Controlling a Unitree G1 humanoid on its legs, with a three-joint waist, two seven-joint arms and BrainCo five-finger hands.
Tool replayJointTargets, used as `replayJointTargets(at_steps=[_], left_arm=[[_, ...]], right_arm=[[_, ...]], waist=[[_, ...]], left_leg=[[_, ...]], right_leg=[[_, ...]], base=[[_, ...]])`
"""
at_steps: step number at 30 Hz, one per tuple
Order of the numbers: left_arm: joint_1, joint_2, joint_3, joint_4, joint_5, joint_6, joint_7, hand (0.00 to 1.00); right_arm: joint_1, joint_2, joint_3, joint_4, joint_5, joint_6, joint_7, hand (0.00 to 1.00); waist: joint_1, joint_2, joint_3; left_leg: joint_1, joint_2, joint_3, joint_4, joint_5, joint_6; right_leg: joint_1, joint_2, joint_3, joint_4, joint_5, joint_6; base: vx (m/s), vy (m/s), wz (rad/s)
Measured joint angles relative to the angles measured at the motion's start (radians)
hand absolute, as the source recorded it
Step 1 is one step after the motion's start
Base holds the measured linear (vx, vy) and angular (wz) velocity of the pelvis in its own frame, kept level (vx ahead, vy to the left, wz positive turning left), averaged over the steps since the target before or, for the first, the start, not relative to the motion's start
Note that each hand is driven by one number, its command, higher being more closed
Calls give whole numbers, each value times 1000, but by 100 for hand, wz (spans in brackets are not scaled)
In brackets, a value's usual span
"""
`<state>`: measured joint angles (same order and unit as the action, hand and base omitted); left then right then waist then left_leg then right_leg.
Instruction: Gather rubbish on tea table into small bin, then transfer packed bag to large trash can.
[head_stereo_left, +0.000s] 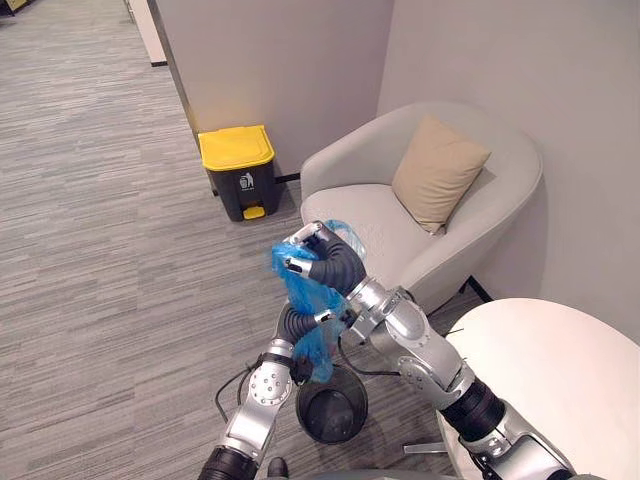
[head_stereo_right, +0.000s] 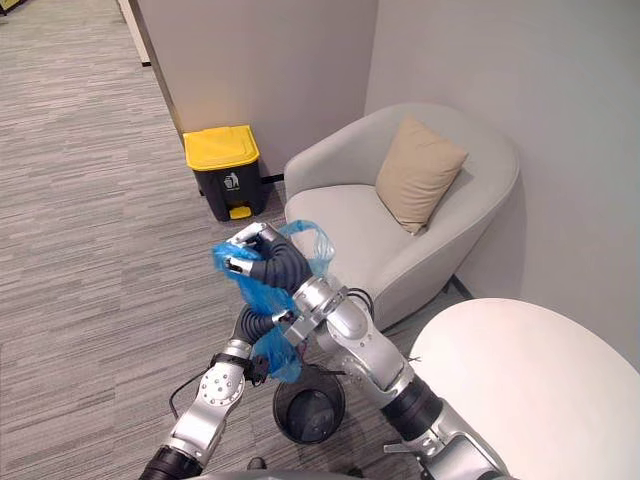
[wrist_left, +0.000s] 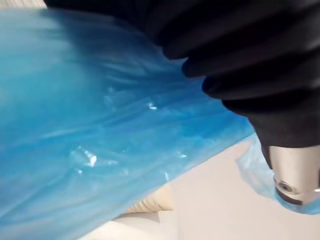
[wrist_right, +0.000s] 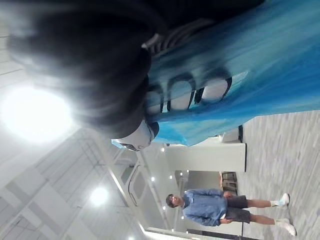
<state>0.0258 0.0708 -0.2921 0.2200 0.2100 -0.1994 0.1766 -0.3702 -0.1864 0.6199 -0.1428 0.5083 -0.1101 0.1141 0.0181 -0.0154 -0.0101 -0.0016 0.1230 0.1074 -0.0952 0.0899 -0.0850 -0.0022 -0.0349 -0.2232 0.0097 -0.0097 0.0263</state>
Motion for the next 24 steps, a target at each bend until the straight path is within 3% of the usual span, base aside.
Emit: replayJointTargets(at_steps=[12, 13, 24], left_arm=[[-5, 2, -21, 66, 39, 19, 49, 0], [-7, 2, -22, 66, 39, 19, 58, 100], [-49, 3, -46, 64, 38, 13, 99, 100]], right_arm=[[-62, -7, 79, 24, 19, 2, 0, 100], [-64, -6, 96, 24, 34, 2, -1, 100], [-106, -1, 149, 24, 92, 3, -1, 100]], waist=[[1, -7, -6], [2, -8, -6], [6, -8, -6]], left_leg=[[-1, 7, 2, 0, 0, 0], [-2, 8, 1, 0, 0, 0], [-4, 18, -4, 1, 1, -4]], right_leg=[[-1, 7, 5, -1, 1, -2], [-1, 8, 5, -1, 1, -2], [0, 18, 6, -1, 1, -3]], base=[[0, 0, 0], [0, 0, 0], [0, 0, 0]])
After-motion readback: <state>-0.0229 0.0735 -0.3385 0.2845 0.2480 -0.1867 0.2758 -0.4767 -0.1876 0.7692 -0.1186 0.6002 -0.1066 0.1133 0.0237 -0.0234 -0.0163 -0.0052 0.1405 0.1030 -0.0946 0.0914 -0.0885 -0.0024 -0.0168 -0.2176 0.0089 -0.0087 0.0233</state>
